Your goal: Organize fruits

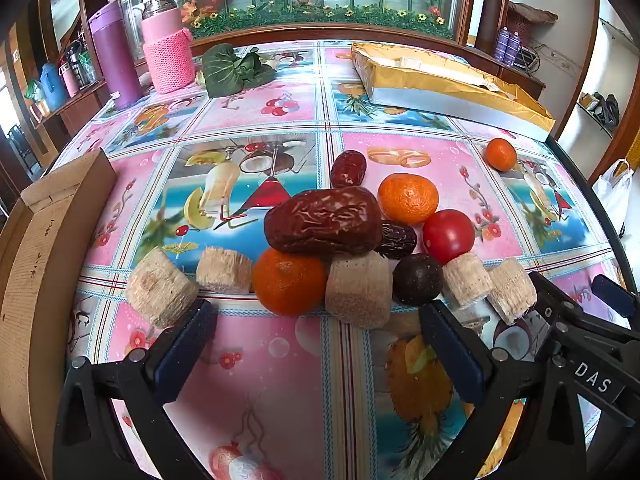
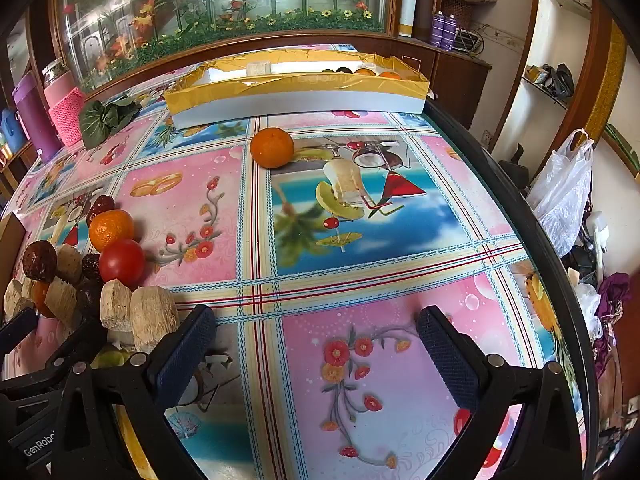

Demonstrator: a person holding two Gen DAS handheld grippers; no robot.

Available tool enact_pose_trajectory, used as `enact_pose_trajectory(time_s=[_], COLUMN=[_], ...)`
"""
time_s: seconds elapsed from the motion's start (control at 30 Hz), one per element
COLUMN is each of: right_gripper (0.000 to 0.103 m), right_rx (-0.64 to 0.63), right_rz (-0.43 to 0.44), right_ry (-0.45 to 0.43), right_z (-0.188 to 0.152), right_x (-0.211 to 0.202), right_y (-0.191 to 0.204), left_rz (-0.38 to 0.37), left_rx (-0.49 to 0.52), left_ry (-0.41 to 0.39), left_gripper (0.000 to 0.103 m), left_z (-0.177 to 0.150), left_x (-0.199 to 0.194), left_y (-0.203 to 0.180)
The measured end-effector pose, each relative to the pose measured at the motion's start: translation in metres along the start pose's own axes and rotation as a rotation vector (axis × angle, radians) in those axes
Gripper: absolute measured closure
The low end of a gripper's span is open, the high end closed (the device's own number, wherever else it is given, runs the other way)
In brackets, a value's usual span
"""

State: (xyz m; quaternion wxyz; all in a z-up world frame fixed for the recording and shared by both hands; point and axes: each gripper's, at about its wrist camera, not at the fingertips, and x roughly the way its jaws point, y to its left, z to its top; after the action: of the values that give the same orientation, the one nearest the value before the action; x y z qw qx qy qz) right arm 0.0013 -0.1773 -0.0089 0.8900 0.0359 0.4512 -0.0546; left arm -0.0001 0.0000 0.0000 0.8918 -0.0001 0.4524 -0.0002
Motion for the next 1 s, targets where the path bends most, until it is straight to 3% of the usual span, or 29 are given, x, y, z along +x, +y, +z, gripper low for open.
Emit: enact_pose_trajectory(time_s=[0.6,0.9,1.0], right_gripper=[0.001,0.001,0.001], right_rx=[-0.001,0.009,0.009], right_rz=[-0.001,-0.005,-0.008], right_ry=[0.002,0.040,0.051], right_z=[0.000,0.001,0.004], right_x=[0.000,-0.001,0.002], right_y=[0.000,-0.001,-0.002], left_rz=[0.001,-0.045,-0.071], left_rx=[0.002,0.070,0.080], left_ry=[0.004,0.082,0.048], left_gripper=[0.000,0.000,0.011], left_z=[0.000,0.001,-0.008], left_x=[0.000,-0.002,-0.022], left_y=[0.000,0.004,0.013])
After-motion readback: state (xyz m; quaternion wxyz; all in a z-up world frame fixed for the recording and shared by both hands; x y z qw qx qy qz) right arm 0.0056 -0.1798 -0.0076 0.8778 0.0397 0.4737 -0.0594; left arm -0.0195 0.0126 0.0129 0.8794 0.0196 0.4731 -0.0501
